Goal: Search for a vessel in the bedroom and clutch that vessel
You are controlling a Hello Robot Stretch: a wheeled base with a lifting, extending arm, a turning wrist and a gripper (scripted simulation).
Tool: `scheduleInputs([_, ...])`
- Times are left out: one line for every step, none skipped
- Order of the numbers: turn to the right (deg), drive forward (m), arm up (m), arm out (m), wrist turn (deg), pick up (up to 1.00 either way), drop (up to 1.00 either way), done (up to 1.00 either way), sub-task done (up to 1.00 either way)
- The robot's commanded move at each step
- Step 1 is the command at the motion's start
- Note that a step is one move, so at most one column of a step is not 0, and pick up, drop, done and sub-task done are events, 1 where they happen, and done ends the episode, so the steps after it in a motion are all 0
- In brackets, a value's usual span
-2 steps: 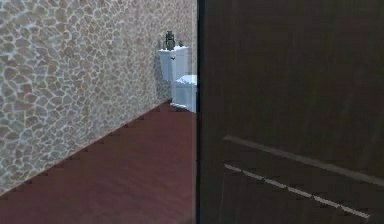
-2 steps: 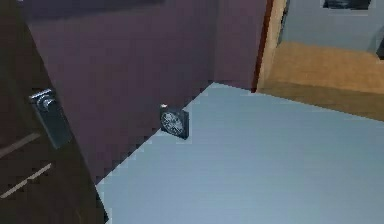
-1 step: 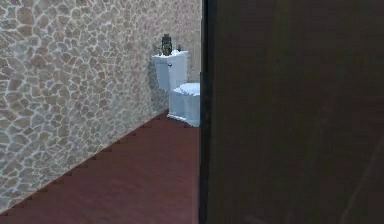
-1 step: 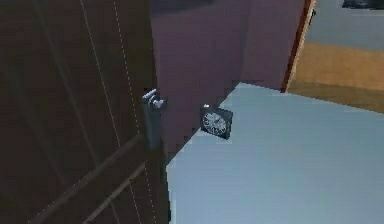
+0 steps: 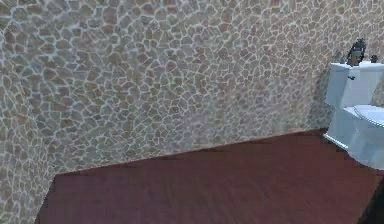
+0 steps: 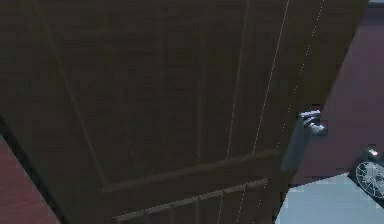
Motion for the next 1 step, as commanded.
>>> scheduleInputs([-12.0, 0.0, 0.0, 0.0, 0.0, 0.0, 0.0, 0.0, 0.0])
